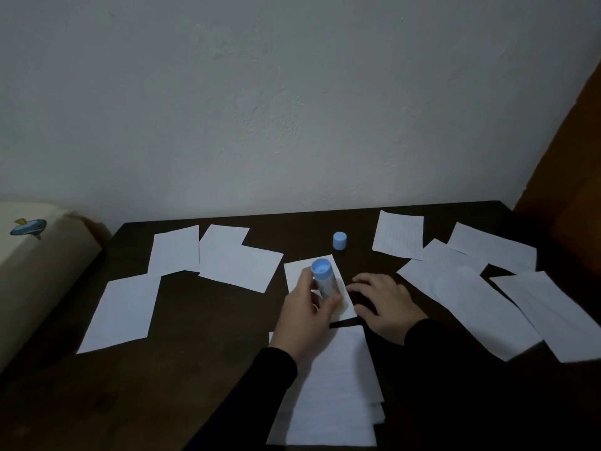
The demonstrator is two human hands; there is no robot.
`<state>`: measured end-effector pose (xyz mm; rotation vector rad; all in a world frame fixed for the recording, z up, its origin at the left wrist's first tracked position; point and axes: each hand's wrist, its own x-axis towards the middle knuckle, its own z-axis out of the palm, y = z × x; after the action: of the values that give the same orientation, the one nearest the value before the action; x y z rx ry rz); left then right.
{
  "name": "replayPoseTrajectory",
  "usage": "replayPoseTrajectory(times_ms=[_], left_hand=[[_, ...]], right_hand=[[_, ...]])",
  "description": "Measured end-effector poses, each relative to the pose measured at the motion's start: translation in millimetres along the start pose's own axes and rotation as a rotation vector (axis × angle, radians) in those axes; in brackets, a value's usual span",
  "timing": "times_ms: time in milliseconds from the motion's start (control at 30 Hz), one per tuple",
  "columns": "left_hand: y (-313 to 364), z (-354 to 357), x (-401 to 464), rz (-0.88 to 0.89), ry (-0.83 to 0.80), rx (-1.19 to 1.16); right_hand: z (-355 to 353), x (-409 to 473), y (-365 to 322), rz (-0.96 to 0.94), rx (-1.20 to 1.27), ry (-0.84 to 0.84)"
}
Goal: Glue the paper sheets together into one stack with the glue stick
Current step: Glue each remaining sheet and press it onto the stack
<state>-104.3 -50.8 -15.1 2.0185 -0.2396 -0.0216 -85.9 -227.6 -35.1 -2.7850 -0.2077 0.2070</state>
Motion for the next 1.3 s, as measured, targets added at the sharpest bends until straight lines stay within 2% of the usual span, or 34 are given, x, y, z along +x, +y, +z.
replayPoseTrajectory(times_ms=[167, 333, 600, 967, 1067, 1200, 1300], left_hand=[[2.3, 10.4, 0.4, 0.065, -0.021, 0.065], [2.6, 13.0, -0.2, 0.089, -0.111, 0.154], [2.6, 3.9, -0.3, 0.13, -0.11, 0.221], [-15.3, -28.9, -3.2, -0.022, -0.082, 0.237], [-17.8, -31.4, -5.1, -0.045, 0.0, 0.2], [-17.5, -36.5, -6.4, 0.048, 0.26, 0.037], [-11.8, -46.8, -2.7, 0.092, 0.344, 0.057]], right_hand=[[-2.1, 0.5, -3.2, -0.016, -0.034, -0.083], [-1.9, 0.6, -7.0, 0.009, -0.058, -0.075], [4.2, 5.1, -12.2, 0.073, -0.021, -0.056], [0.8, 8.1, -17.0, 0.132, -0.012, -0.091], [-0.6, 6.9, -16.9, 0.128, -0.003, -0.09], [-1.8, 5.9, -16.7, 0.122, 0.013, -0.08], [-1.7, 6.5, -17.1, 0.127, 0.015, -0.083]])
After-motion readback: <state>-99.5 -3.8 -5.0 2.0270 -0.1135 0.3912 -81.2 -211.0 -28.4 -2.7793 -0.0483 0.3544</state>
